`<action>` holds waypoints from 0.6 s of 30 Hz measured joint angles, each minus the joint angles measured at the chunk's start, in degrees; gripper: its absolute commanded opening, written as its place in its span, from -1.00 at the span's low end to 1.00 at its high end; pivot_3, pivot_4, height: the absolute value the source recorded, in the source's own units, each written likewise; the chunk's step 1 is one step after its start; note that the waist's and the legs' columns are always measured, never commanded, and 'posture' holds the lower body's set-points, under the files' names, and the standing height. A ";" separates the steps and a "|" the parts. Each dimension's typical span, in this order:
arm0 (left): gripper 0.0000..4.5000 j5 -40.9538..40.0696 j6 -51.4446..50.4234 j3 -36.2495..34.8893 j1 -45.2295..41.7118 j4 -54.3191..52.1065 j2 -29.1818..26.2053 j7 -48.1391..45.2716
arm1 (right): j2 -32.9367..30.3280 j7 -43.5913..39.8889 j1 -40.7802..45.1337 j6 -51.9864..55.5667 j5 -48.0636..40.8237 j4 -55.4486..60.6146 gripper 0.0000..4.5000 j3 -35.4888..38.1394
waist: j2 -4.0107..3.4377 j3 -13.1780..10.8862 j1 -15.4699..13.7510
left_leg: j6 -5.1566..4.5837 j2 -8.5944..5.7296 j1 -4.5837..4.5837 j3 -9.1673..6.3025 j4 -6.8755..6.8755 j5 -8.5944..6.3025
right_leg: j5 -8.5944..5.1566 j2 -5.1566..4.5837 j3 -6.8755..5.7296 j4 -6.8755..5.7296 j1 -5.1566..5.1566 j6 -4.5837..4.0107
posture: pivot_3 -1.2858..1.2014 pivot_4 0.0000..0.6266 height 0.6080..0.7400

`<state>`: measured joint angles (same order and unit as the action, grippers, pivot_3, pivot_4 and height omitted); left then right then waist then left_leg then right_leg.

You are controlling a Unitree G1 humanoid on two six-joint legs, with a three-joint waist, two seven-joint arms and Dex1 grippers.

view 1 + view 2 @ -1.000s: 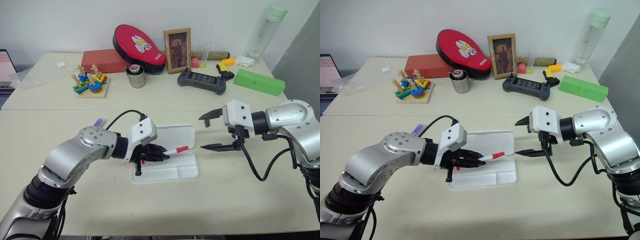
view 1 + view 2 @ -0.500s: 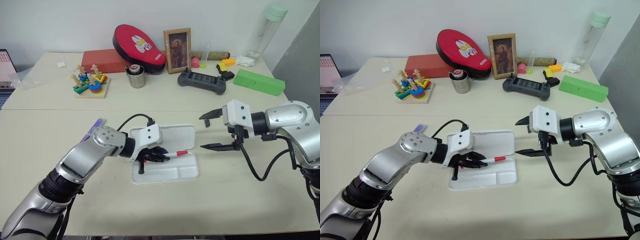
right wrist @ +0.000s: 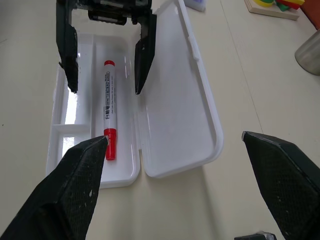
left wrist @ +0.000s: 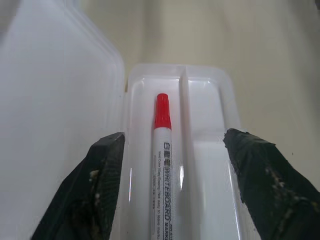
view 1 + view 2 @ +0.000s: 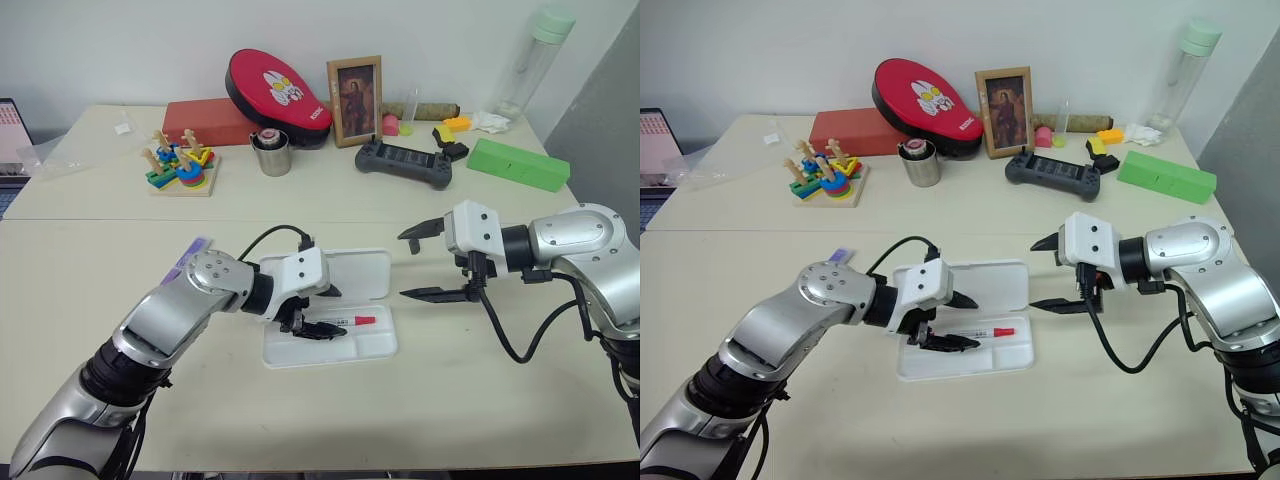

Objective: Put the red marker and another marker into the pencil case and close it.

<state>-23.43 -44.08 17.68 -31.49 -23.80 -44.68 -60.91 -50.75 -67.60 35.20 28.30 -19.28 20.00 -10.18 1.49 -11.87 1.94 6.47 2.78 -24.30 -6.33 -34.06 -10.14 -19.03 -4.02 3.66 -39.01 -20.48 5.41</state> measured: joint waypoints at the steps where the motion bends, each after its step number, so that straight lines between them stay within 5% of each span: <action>1: 0.78 -2.12 -1.51 -2.01 0.07 -0.97 0.09 0.17 | 0.00 0.01 -0.03 0.00 -0.01 0.01 1.00 0.00 | 0.00 0.00 0.01 | 0.00 0.00 0.00 -0.01 0.00 0.00 | 0.00 0.00 0.00 0.00 0.00 0.00 | 0.03 -0.52 1.00; 7: 0.78 -15.44 -9.37 -17.84 2.25 -6.51 0.09 3.82 | -0.01 -0.20 -0.34 0.04 -0.51 0.24 1.00 0.13 | 0.00 0.00 0.06 | 0.00 0.00 0.00 -0.02 -0.02 0.00 | 0.00 0.00 -0.01 -0.01 0.02 0.00 | 0.03 -0.52 1.00; 18: 0.78 -26.94 -22.21 -43.13 7.00 -11.45 -2.23 22.06 | 0.08 -2.34 2.02 2.10 -5.64 0.86 1.00 2.44 | 0.00 0.00 0.19 | 0.00 0.00 0.07 -0.05 -0.05 0.00 | 0.01 0.00 -0.01 -0.05 0.08 0.00 | 0.03 -0.52 1.00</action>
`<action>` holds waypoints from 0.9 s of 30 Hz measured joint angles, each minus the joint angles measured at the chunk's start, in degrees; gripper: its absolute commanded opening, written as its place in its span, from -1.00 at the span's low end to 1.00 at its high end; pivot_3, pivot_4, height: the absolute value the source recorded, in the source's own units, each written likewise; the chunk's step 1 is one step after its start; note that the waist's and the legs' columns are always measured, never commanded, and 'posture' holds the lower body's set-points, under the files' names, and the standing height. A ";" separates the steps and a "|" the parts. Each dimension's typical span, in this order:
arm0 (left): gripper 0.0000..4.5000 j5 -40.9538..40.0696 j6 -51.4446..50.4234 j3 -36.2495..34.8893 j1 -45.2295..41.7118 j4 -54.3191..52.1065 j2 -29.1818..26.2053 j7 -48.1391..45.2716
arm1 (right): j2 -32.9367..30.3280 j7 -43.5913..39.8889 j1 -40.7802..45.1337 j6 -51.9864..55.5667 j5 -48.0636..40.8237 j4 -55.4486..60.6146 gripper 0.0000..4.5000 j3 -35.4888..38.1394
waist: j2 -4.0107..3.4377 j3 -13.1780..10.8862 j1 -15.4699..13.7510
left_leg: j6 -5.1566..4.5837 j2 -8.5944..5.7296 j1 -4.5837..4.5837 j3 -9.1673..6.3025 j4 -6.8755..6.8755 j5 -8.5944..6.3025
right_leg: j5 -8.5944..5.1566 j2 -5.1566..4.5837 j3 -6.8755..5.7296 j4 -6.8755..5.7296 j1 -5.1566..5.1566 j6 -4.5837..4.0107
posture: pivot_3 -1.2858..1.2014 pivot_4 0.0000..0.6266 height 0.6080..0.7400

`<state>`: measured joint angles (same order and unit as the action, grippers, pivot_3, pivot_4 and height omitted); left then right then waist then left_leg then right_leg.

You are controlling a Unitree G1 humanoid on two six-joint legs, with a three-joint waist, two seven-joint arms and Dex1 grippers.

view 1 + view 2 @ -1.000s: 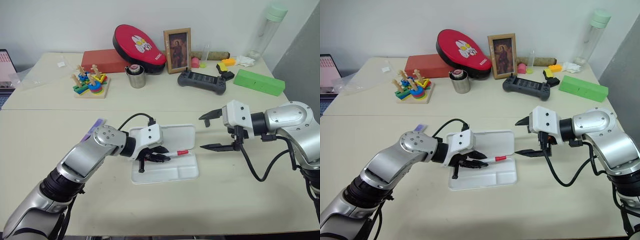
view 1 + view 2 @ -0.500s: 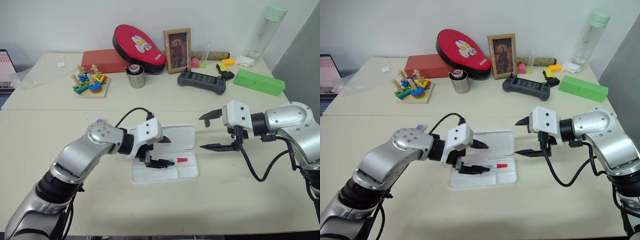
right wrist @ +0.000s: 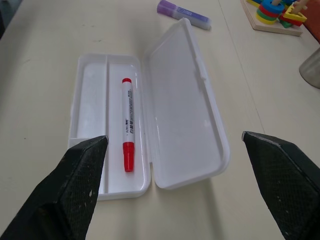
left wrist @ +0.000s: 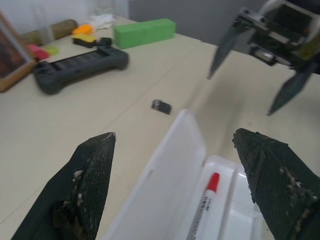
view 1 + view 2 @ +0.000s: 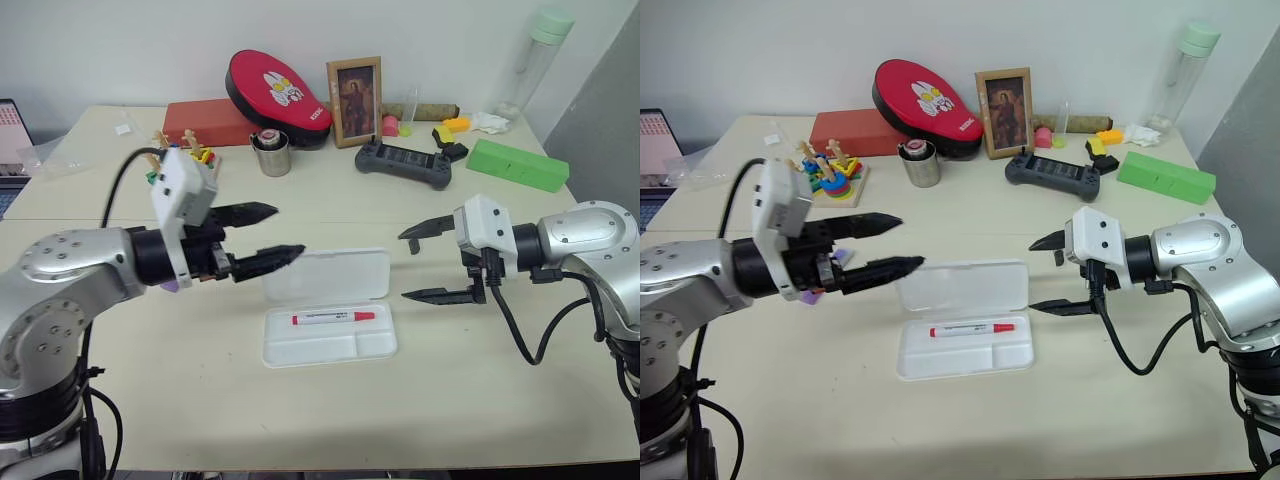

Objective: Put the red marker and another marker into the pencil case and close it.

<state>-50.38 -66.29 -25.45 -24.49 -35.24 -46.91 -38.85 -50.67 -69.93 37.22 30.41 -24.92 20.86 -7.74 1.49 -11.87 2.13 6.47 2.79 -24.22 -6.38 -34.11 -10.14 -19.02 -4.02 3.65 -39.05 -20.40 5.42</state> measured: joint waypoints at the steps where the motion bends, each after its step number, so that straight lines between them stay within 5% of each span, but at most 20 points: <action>1: 0.78 0.10 -0.47 -1.23 0.76 0.01 -0.32 1.54 | 0.29 0.04 1.25 0.27 -0.57 0.00 1.00 0.12 | 0.00 0.00 0.11 | 0.00 0.00 0.03 0.00 0.00 0.00 | 0.00 0.00 0.01 0.00 0.02 0.00 | 0.03 -0.52 1.00; 14: 0.78 14.81 4.97 -0.60 12.58 7.92 -1.94 13.20 | 7.82 7.28 11.13 7.01 3.45 -6.09 1.00 -5.12 | 0.00 0.00 0.06 | 0.01 0.00 0.16 0.02 0.08 0.00 | 0.01 0.00 0.01 0.03 0.07 -0.01 | 0.03 -0.52 1.00; 27: 0.78 24.99 20.67 8.30 8.99 30.50 -1.07 9.70 | 8.74 7.79 11.18 7.83 4.15 -6.79 1.00 -6.08 | 0.00 0.00 -0.15 | 0.00 0.00 0.13 0.06 0.15 0.00 | 0.01 0.00 0.02 0.04 -0.01 -0.01 | 0.03 -0.52 1.00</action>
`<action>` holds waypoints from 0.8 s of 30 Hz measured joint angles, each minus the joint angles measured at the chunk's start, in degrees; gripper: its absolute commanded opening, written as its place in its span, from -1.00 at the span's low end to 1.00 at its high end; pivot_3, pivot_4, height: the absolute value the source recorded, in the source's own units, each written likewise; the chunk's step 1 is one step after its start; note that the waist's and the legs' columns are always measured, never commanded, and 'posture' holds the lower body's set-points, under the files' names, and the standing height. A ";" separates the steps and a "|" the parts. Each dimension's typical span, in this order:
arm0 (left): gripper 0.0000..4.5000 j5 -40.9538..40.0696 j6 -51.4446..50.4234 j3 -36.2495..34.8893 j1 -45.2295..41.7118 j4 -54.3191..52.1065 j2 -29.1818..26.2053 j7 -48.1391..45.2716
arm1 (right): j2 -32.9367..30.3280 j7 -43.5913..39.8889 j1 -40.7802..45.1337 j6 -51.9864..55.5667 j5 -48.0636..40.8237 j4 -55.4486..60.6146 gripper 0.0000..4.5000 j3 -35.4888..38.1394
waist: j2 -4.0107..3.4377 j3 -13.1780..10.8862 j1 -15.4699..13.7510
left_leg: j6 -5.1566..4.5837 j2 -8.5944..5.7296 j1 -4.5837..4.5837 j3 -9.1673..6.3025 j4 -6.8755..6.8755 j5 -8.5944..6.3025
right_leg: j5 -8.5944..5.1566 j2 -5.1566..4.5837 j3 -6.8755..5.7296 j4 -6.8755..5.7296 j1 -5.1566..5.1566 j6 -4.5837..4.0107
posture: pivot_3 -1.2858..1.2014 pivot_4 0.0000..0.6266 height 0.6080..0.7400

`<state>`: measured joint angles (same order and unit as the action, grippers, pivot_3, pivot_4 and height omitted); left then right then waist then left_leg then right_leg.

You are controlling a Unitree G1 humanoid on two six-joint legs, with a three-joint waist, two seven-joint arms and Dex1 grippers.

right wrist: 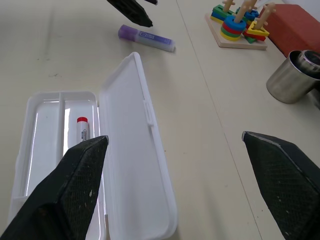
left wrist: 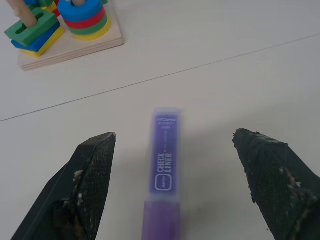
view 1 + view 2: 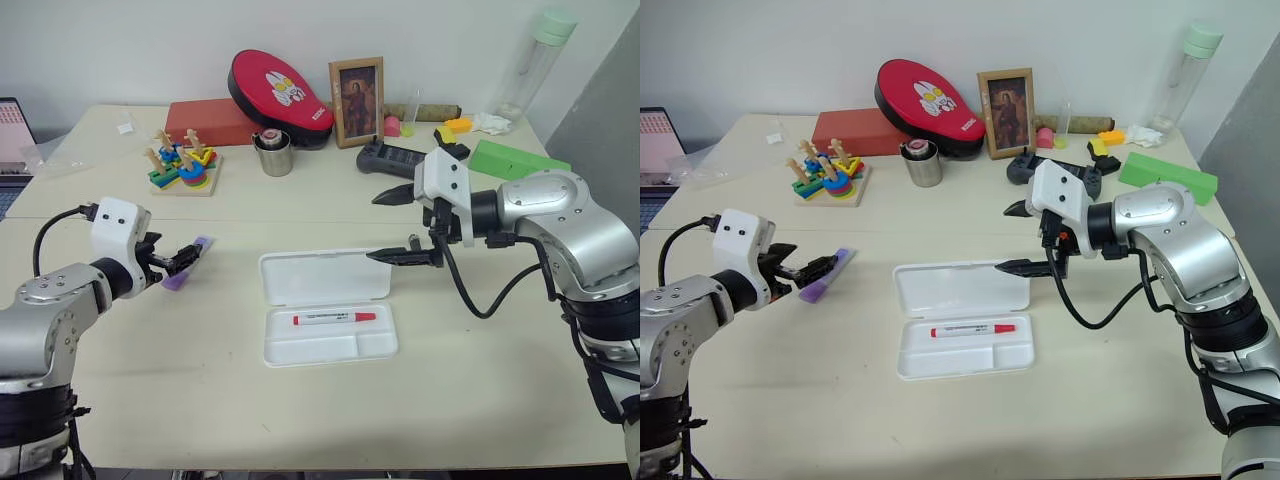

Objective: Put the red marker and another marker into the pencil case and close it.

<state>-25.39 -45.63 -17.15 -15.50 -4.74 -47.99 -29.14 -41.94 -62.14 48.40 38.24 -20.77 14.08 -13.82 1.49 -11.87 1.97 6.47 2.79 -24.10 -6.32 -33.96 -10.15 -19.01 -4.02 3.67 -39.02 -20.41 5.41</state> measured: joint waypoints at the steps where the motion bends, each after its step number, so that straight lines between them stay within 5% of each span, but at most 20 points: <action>1: 0.78 0.56 1.18 0.60 -0.54 2.31 0.03 -0.68 | -0.10 0.00 -0.05 0.09 0.00 0.18 1.00 0.01 | 0.00 0.00 0.01 | 0.00 0.00 0.00 0.00 0.00 0.00 | 0.00 0.00 0.01 0.00 0.00 0.00 | 0.03 -0.52 1.00; 17: 0.78 7.51 14.31 6.85 -7.69 25.23 3.32 -9.40 | -1.36 -0.14 -2.58 -0.53 1.74 1.58 1.00 0.03 | -0.08 0.05 -0.10 | 0.00 0.00 0.16 0.00 -0.01 0.00 | 0.00 0.00 -0.01 -0.06 0.15 0.01 | 0.03 -0.52 1.00; 24: 0.22 8.69 14.81 7.74 -7.34 24.62 3.28 -10.40 | -1.83 -0.23 -2.73 -0.88 1.78 2.59 1.00 0.03 | -0.30 0.18 0.06 | 0.00 0.00 0.24 0.01 -0.01 0.01 | 0.00 0.00 0.02 -0.08 0.20 0.01 | 0.03 -0.52 1.00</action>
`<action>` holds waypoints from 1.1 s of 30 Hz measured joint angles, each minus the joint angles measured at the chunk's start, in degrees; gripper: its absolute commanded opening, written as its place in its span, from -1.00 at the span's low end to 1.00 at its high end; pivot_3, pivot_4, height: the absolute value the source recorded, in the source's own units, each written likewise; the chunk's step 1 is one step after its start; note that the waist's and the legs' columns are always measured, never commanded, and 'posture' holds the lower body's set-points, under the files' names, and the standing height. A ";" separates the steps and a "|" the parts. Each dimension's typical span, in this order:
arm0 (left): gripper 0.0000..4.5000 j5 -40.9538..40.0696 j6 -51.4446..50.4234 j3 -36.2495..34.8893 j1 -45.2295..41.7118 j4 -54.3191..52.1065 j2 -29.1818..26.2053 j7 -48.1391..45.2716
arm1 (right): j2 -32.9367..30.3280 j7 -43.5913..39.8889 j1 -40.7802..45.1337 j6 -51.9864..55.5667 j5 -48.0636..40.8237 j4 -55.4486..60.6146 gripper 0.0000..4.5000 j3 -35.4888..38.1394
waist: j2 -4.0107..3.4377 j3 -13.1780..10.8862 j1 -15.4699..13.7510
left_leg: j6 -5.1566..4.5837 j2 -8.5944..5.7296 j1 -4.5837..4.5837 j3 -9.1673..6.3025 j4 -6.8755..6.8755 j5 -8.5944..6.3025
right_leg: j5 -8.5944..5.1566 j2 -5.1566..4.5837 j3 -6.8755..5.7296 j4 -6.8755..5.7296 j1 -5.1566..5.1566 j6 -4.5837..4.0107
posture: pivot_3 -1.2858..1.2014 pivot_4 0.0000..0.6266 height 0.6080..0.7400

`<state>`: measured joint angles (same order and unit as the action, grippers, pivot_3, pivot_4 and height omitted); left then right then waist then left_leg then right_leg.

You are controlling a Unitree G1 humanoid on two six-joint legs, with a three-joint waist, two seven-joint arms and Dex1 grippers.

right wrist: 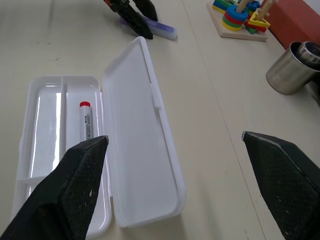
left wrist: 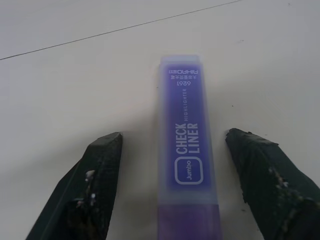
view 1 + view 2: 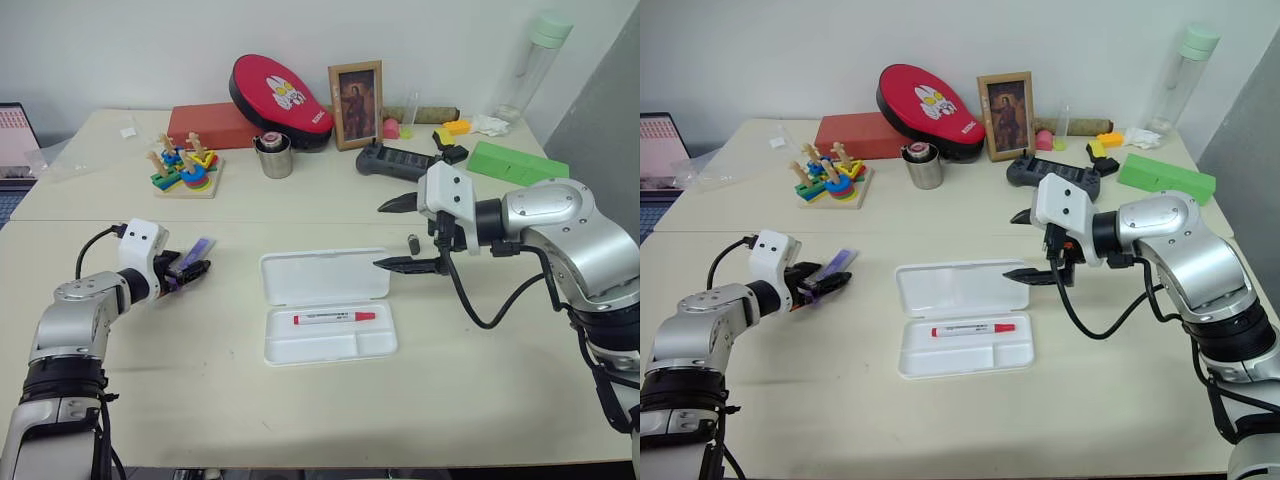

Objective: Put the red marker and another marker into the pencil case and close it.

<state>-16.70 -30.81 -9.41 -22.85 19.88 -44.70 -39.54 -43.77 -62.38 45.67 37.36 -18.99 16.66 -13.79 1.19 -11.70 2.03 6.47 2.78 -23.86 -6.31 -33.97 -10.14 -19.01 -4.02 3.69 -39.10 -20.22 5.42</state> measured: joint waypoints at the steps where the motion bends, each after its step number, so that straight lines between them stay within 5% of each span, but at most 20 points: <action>1: 0.13 0.01 -0.02 0.00 0.12 -0.23 0.00 -0.03 | 0.00 0.00 -0.04 0.00 0.00 0.05 1.00 0.00 | 0.00 0.00 0.01 | 0.00 0.00 0.00 0.00 0.00 0.00 | 0.00 0.00 0.00 0.00 0.00 0.00 | 0.03 -0.52 1.00; 9: -0.47 0.02 -1.49 -0.27 1.96 -3.56 -0.21 0.16 | 0.00 0.00 -0.11 -0.11 -0.01 0.08 1.00 0.00 | 0.00 0.00 0.23 | 0.00 0.00 0.00 0.01 0.01 0.00 | 0.00 0.00 0.01 0.00 -0.01 0.00 | 0.03 -0.52 1.00; 23: -0.48 0.75 -1.40 -0.96 2.41 -5.25 0.34 3.31 | 0.00 -0.14 -1.04 -2.12 0.34 0.11 1.00 0.01 | 0.01 -0.01 0.51 | 0.00 0.00 -0.03 0.00 0.01 0.00 | 0.00 0.00 0.00 0.01 -0.03 0.00 | 0.03 -0.52 1.00; 33: -0.48 -10.70 -13.65 -7.43 -2.87 -30.36 -0.71 2.74 | -1.06 -0.95 -2.34 -2.15 0.15 0.93 1.00 0.31 | 0.16 -0.10 0.26 | 0.00 0.00 -0.38 -0.04 0.01 0.00 | 0.00 0.00 -0.05 0.10 -0.25 0.00 | 0.03 -0.52 1.00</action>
<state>-27.40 -44.47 -16.84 -25.71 -10.47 -45.42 -36.80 -44.83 -63.32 43.32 35.21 -18.83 17.59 -13.48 1.35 -11.79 2.29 6.48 2.79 -24.24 -6.35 -33.96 -10.14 -19.01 -4.02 3.65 -38.99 -20.47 5.42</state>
